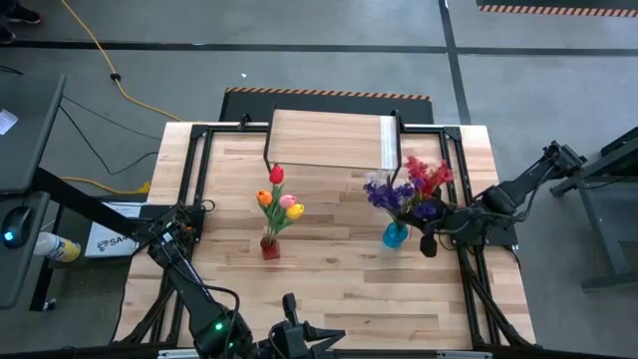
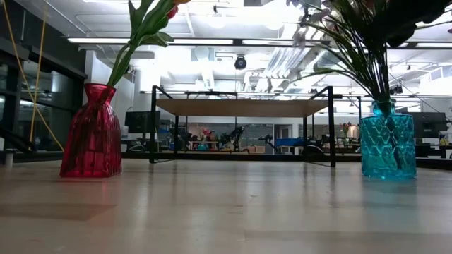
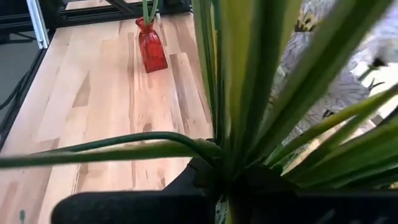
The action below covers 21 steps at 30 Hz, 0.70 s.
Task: Pick and place flowers into a vace then onto a shelf
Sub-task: Put the violet flowers into the blue vase
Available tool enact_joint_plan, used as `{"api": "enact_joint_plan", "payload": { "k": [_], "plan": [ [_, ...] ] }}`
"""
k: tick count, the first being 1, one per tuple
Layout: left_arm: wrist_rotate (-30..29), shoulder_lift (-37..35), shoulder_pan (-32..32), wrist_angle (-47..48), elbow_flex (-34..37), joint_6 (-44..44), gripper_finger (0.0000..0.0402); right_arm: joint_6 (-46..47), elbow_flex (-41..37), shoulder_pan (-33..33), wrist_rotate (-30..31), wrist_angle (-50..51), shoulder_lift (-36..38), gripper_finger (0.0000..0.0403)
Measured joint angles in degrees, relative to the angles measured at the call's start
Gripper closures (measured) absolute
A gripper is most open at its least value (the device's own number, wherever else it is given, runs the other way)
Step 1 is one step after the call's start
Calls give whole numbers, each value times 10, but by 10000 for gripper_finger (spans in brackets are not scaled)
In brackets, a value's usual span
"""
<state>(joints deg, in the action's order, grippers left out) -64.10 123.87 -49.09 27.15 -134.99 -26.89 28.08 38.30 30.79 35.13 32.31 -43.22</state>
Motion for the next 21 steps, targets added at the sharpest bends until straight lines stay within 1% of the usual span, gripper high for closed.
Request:
{"api": "enact_joint_plan", "payload": {
  "k": [16, 21],
  "plan": [
    [0, 0, 0, 0, 0, 0, 355, 0, 1, 0, -50, -2, 2, 329],
    [0, 0, 0, 0, 0, 0, 355, 0, 1, 0, -81, 3, 15, 308]
  ]
}}
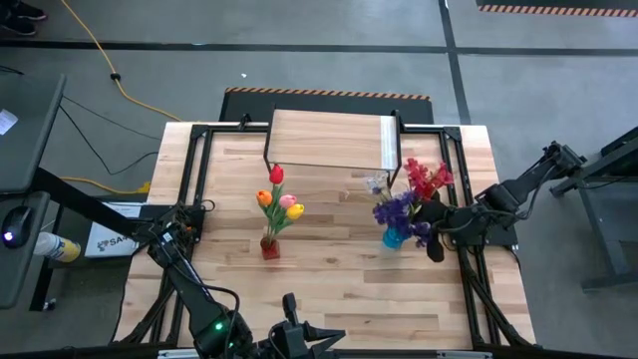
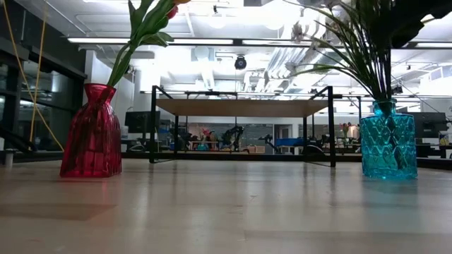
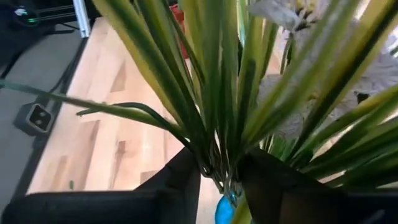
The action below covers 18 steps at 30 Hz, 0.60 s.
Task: Pick and place flowers into a vace then onto a shelf
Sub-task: Put the violet flowers into the blue vase
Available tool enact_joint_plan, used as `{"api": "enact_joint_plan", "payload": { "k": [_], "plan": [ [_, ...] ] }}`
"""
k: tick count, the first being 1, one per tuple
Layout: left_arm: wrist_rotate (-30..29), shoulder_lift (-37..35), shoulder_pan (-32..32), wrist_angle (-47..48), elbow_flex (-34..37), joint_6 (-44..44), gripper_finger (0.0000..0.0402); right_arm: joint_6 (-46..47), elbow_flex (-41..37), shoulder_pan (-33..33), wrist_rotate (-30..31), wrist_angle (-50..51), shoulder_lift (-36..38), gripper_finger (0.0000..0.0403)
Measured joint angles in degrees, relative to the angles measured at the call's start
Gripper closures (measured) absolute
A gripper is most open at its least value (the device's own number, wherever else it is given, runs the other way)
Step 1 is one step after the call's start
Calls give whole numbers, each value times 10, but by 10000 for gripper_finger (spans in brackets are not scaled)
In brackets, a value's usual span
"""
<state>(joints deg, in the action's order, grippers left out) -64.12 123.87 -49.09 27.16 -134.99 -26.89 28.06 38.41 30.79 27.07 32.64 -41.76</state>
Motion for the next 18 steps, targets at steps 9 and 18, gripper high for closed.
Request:
{"api": "enact_joint_plan", "payload": {
  "k": [9, 18],
  "plan": [
    [0, 0, 0, 0, 0, 0, 355, 0, 0, 0, -31, 25, 36, 257],
    [0, 0, 0, 0, 0, 0, 355, 0, 1, 0, -67, 41, 36, 192]
  ]
}}
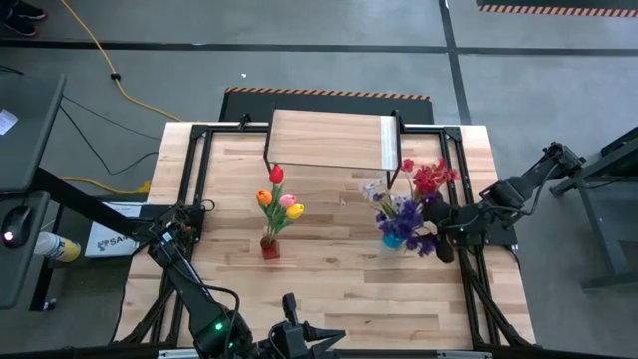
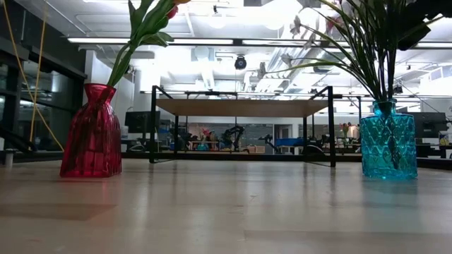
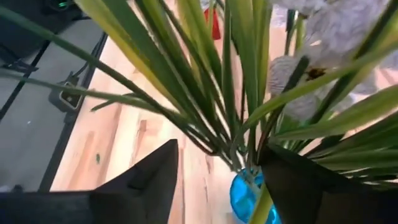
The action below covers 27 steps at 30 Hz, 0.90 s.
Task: Pick and place flowers into a vace then onto a shelf
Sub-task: Put the violet flowers into the blue vase
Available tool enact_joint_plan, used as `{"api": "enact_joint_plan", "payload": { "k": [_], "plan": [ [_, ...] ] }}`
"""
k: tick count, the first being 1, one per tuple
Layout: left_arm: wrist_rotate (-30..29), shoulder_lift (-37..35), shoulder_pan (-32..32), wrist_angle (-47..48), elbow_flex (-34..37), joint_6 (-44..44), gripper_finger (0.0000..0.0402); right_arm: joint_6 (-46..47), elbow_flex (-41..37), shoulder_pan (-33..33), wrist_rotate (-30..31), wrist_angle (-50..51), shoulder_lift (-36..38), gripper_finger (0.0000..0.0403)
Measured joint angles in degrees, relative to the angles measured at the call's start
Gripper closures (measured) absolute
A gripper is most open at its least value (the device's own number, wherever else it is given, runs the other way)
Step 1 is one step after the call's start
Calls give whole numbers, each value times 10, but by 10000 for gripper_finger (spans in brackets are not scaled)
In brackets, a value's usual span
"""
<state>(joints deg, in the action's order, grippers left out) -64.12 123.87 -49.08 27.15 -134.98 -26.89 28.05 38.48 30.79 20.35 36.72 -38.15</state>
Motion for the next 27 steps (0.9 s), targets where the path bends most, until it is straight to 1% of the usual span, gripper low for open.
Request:
{"api": "enact_joint_plan", "payload": {
  "k": [4, 8, 14, 21, 27],
  "plan": [
    [0, 0, 0, 0, 0, 0, 355, 0, 0, 0, -31, 2, 0, 167],
    [0, 0, 0, 0, 0, 0, 355, 0, 0, 0, -64, 6, 0, 158],
    [0, 0, 0, 0, 0, 0, 355, 3, 0, 0, -87, 6, 0, 165],
    [0, 0, 0, 0, 0, 0, 355, 3, 0, 0, -90, 6, 4, 180],
    [0, 0, 0, 0, 0, 0, 355, 4, 0, 0, -90, 5, 24, 193]
  ]
}}
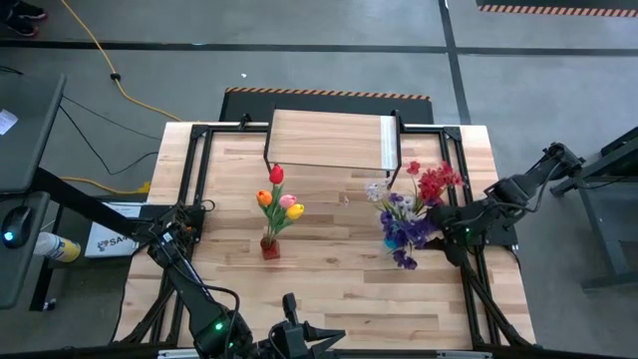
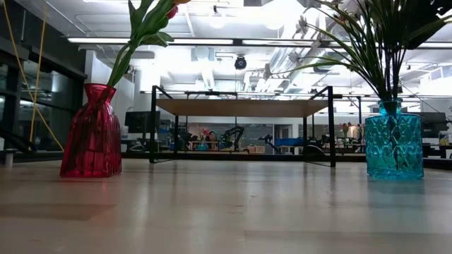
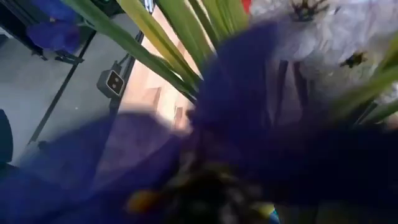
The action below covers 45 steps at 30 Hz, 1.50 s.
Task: Pick and place flowers into a vace then onto a shelf
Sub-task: Put the violet flowers into the blue vase, then put the red vase with flowers on the shelf
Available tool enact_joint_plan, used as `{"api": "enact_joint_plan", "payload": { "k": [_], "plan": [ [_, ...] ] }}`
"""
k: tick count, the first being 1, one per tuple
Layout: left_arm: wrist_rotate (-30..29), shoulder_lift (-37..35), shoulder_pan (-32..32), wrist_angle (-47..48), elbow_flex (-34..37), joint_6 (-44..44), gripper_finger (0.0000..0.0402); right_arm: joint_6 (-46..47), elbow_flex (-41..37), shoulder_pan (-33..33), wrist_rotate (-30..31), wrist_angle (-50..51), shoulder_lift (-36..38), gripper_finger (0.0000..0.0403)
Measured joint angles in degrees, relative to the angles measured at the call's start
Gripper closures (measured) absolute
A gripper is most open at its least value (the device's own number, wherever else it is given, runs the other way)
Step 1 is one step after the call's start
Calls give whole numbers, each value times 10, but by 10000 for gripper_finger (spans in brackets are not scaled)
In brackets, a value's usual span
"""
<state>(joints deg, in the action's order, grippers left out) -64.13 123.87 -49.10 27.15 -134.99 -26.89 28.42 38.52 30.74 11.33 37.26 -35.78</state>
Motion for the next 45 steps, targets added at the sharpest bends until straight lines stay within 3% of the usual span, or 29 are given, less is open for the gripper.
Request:
{"api": "enact_joint_plan", "payload": {
  "k": [21, 29, 45],
  "plan": [
    [0, 0, 0, 0, 0, 0, 355, 16, 0, 0, -51, -21, 108, 213],
    [0, 0, 0, 0, 0, 0, 355, 15, 0, 0, -102, -120, 136, 213],
    [0, 0, 0, 0, 0, 0, 355, -3, 0, 0, -226, -431, 160, 219]
  ]
}}
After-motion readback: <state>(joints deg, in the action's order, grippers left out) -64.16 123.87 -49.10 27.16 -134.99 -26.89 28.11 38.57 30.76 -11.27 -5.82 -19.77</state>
